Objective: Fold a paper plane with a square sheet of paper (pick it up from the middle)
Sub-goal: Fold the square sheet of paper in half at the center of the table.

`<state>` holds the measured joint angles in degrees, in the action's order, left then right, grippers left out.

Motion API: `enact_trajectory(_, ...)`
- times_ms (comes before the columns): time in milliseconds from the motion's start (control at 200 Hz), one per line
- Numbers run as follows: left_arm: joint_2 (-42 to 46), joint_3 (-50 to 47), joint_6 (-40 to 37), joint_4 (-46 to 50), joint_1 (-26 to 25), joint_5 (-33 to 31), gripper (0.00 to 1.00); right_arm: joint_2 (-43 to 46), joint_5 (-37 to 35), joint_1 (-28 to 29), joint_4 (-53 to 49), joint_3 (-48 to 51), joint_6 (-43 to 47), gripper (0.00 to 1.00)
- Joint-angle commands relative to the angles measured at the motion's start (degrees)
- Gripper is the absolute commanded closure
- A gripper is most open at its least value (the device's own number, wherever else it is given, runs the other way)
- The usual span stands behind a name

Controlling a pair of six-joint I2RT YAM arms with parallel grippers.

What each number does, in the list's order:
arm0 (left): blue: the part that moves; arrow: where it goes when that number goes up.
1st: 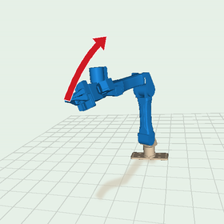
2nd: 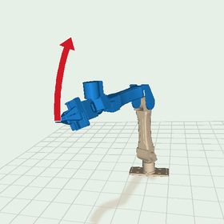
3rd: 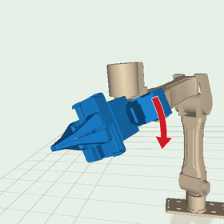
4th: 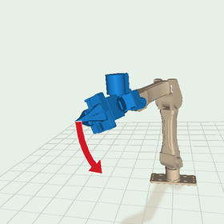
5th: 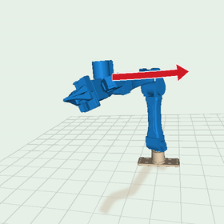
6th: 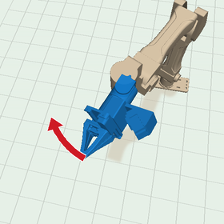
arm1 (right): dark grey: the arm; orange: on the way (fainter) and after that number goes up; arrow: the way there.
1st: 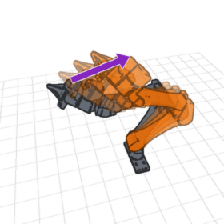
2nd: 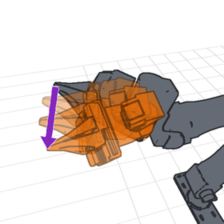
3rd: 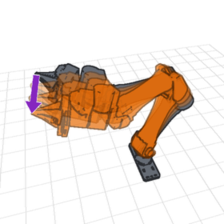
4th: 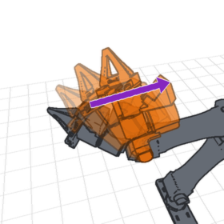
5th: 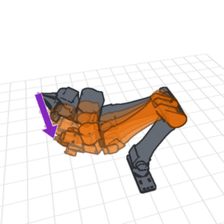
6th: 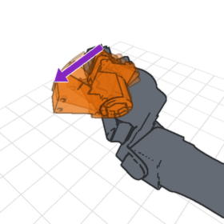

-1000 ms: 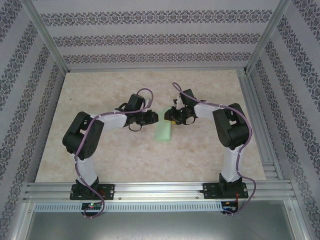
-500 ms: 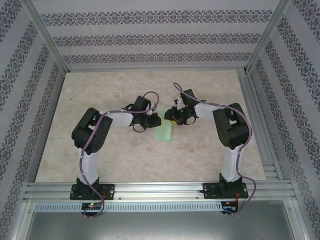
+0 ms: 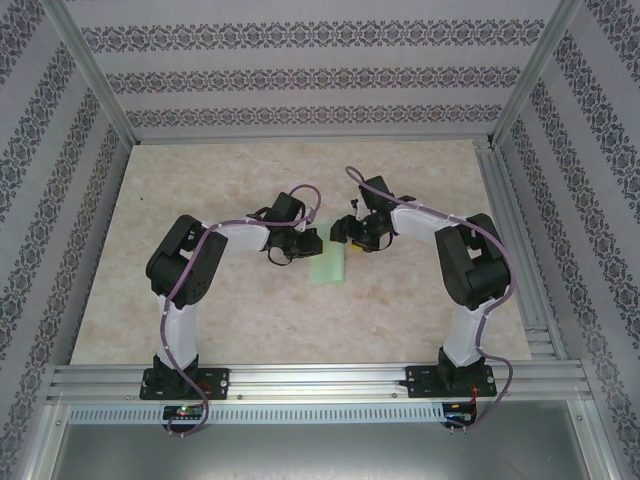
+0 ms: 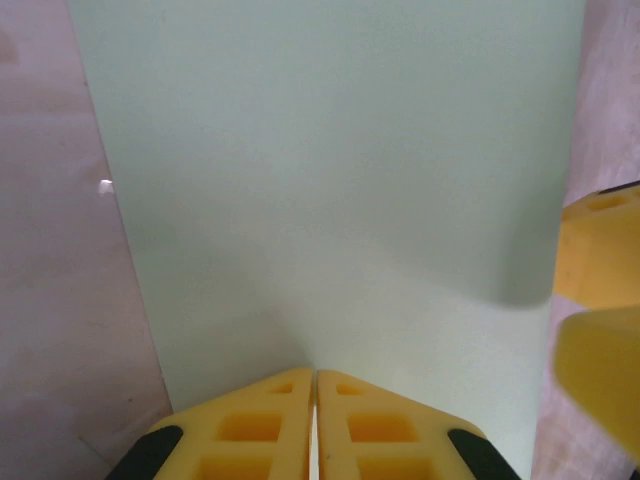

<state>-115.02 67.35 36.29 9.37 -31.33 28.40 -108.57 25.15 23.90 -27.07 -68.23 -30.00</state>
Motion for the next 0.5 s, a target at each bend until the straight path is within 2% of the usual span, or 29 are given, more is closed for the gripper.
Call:
enact_trajectory(0,-1.1,1.8,-0.9,1.4,-0.8,0.1,0.89,0.2,-4.7,1.4,-3.8,-1.6,2.5,0.39)
enact_trajectory(210,-0.2,2.3,0.0,-0.2,-0.8,1.7,0.88,-1.1,-3.9,2.6,-4.1,-2.5,4.6,0.42)
enact_trajectory(495,1.4,2.5,0.8,-1.5,-0.8,1.3,0.82,-1.6,-3.7,0.6,-1.1,0.1,3.3,0.57)
